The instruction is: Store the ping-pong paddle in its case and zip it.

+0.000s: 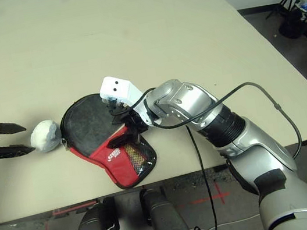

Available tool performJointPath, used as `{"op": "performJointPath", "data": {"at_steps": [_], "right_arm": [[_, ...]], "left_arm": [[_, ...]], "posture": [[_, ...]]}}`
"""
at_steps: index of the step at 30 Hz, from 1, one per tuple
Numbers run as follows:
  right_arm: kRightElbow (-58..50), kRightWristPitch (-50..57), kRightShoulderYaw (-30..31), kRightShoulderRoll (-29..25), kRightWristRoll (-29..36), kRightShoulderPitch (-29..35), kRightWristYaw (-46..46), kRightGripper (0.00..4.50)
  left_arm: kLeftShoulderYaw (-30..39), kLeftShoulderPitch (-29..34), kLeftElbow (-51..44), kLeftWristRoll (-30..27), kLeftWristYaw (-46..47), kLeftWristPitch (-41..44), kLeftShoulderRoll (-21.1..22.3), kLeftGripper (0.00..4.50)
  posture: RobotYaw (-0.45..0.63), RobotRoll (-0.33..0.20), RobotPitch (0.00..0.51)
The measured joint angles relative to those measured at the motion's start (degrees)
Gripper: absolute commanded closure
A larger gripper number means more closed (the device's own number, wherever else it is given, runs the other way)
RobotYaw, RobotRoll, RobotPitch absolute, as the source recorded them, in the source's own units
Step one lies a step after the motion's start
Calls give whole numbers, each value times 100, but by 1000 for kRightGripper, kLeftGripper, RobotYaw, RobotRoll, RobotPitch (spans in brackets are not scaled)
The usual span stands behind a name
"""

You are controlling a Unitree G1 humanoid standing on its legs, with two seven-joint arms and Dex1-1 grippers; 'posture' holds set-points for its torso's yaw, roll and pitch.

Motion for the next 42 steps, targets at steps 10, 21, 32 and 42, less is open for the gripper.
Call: {"op": "performJointPath", "data": {"at_steps": [10,21,32,42], "right_arm": [[-3,71,-11,11,-219,1,150,0],[25,-113,-6,14,-584,20,320,0],[51,-266,4,51,-849,68,495,0],[69,-405,23,99,-1116,123,600,0]], "left_arm": [[-143,65,121,478,-11,-352,-431,355],[-125,-244,445,866,400,-535,-814,3798],[-52,-985,1423,1313,1088,-1039,-1235,4492],[-83,-1854,2535,2000,1926,-1582,-1810,4492]], "posture": [[-38,0,247],[-36,0,245],[-29,0,239],[-24,0,247]]}}
